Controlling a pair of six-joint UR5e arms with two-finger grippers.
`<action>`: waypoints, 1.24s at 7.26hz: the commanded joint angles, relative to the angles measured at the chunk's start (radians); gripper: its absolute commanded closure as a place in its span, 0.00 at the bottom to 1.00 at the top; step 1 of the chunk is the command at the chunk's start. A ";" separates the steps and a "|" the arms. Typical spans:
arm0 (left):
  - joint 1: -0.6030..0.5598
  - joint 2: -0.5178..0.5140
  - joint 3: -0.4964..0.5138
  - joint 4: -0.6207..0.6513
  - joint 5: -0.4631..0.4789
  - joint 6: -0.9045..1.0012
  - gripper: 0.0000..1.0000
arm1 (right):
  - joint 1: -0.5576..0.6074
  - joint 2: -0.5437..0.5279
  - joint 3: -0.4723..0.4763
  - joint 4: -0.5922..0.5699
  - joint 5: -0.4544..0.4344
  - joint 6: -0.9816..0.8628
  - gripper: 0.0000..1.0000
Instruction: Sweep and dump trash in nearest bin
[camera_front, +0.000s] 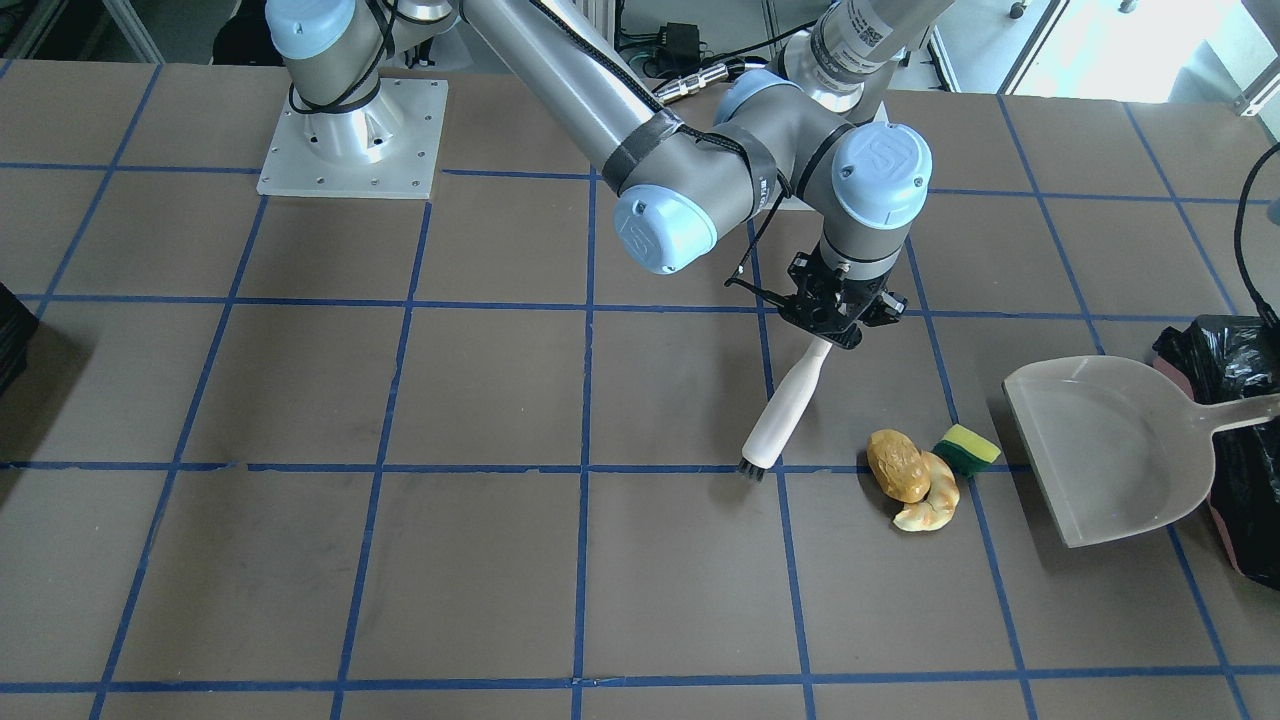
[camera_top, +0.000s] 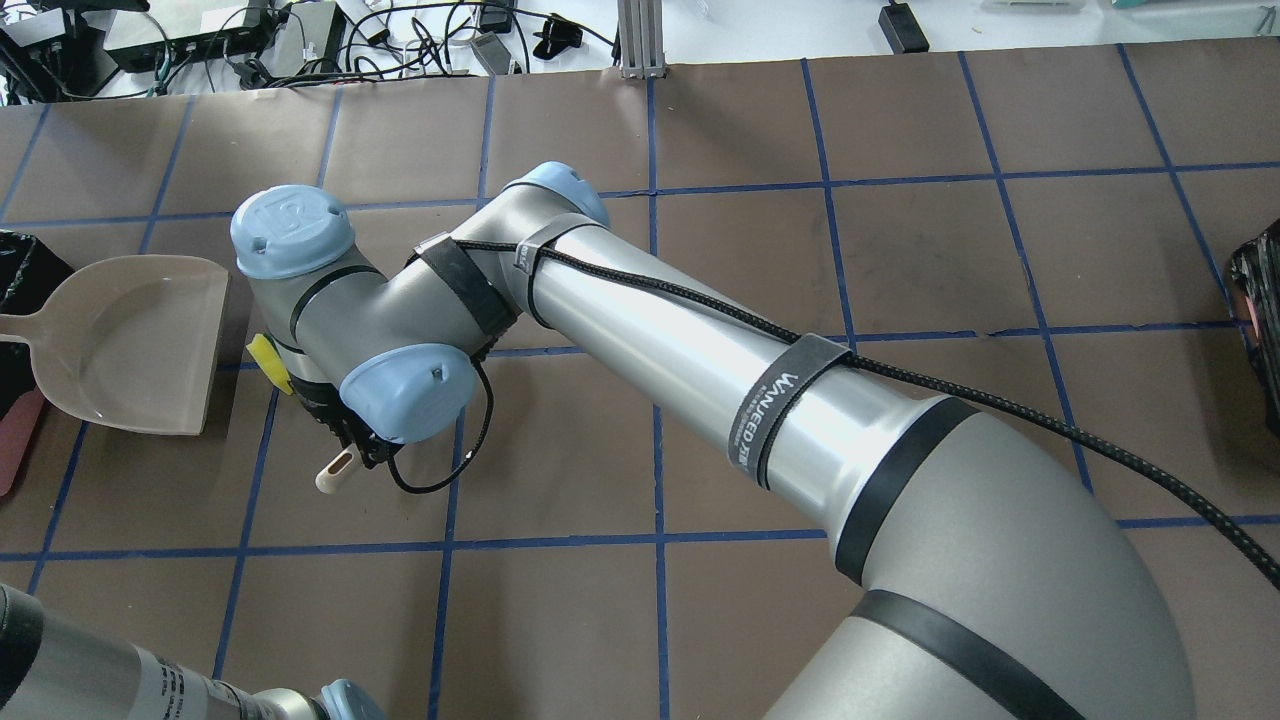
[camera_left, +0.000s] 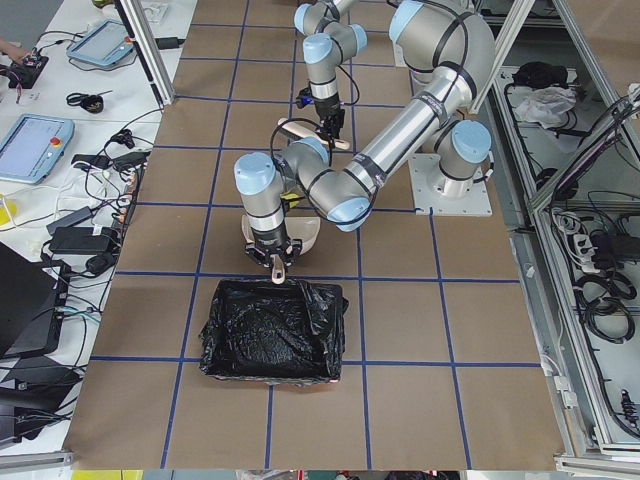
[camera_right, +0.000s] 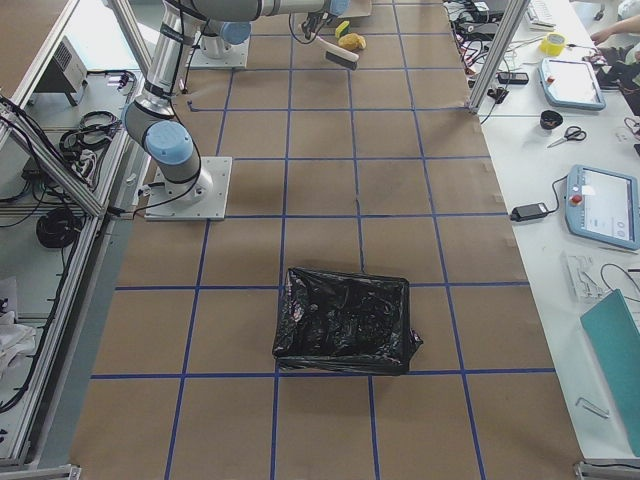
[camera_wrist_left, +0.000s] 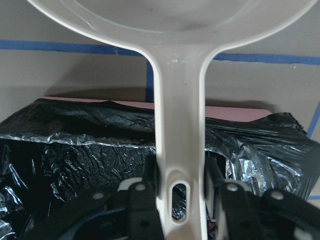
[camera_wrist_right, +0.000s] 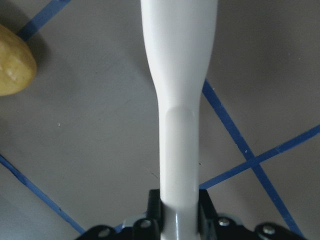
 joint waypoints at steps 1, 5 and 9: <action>-0.062 0.003 -0.019 0.009 0.018 -0.065 1.00 | 0.039 0.062 -0.068 0.002 0.014 0.066 1.00; -0.064 -0.007 -0.039 0.056 0.030 -0.073 1.00 | 0.051 0.183 -0.237 0.037 0.014 0.086 1.00; -0.064 -0.006 -0.045 0.055 0.027 -0.050 1.00 | 0.051 0.221 -0.279 0.036 0.043 0.016 1.00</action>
